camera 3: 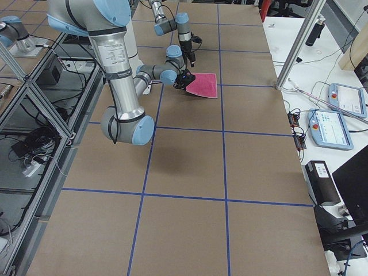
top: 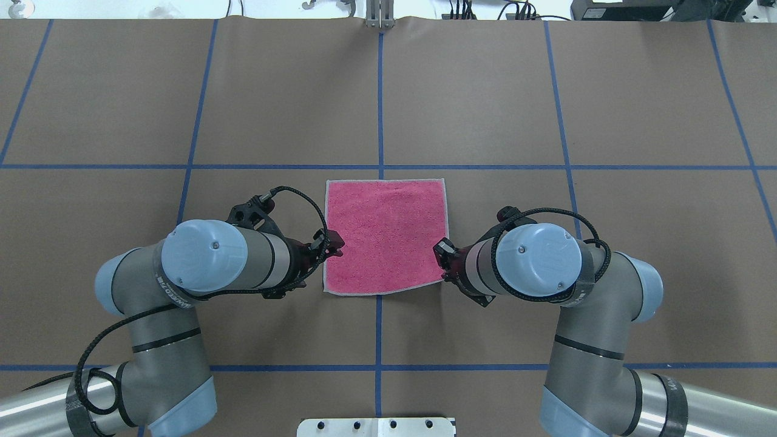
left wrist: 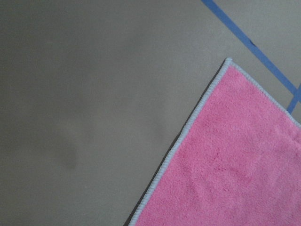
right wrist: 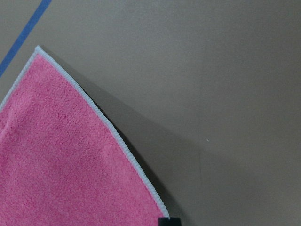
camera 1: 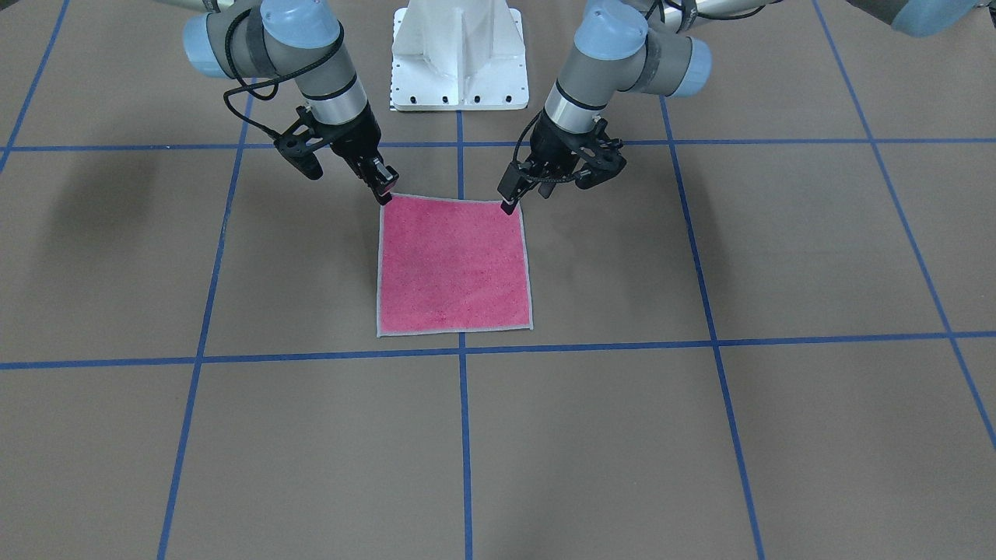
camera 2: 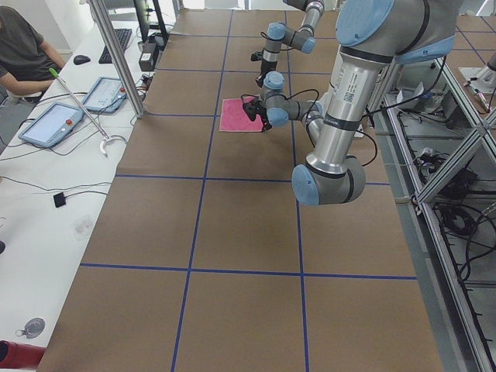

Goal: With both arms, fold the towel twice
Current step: 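Pinch the near corner with the left gripper while the right gripper holds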

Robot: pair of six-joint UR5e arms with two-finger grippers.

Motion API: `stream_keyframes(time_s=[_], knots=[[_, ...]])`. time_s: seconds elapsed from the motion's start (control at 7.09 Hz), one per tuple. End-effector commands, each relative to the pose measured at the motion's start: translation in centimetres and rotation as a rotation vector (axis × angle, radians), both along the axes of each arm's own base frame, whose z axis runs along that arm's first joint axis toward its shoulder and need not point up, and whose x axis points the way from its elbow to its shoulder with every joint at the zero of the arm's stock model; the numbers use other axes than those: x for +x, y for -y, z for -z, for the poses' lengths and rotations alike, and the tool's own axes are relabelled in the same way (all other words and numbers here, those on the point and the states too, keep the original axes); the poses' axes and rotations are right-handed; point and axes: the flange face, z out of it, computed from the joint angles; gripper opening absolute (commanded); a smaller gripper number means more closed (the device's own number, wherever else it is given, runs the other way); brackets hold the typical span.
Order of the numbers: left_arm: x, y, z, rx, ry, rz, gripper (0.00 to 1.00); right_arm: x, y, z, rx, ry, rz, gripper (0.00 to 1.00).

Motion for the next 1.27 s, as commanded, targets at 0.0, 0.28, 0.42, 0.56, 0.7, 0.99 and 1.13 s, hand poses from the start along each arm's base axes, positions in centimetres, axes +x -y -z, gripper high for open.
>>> stream_keyframes(time_s=[0.0,0.28,0.42,0.56,0.7,0.99,1.13], knots=[[1.2,-1.2,-0.7,0.000,0.015,-0.008,0.87,-0.2,-0.1,0.0,0.000,-0.001,0.003,0.00],[1.2,-1.2,-0.8,0.000,0.017,-0.009,0.72,-0.1,-0.1,0.1,-0.005,0.003,0.011,0.00],[1.2,-1.2,-0.9,0.000,0.018,-0.009,0.68,-0.1,-0.2,0.1,-0.010,0.005,0.018,0.00],[1.7,-1.8,-1.2,-0.002,0.024,-0.021,0.64,-0.1,-0.2,0.1,-0.010,0.005,0.018,0.00],[2.0,-2.3,-1.2,-0.002,0.024,-0.029,0.61,-0.1,-0.1,0.0,-0.011,0.003,0.017,0.00],[2.2,-2.7,-1.6,-0.005,0.031,-0.037,0.61,0.0,-0.1,-0.1,-0.011,0.002,0.017,0.00],[2.3,-2.8,-1.5,-0.004,0.030,-0.038,0.56,0.0,-0.1,0.0,-0.011,0.003,0.017,0.00]])
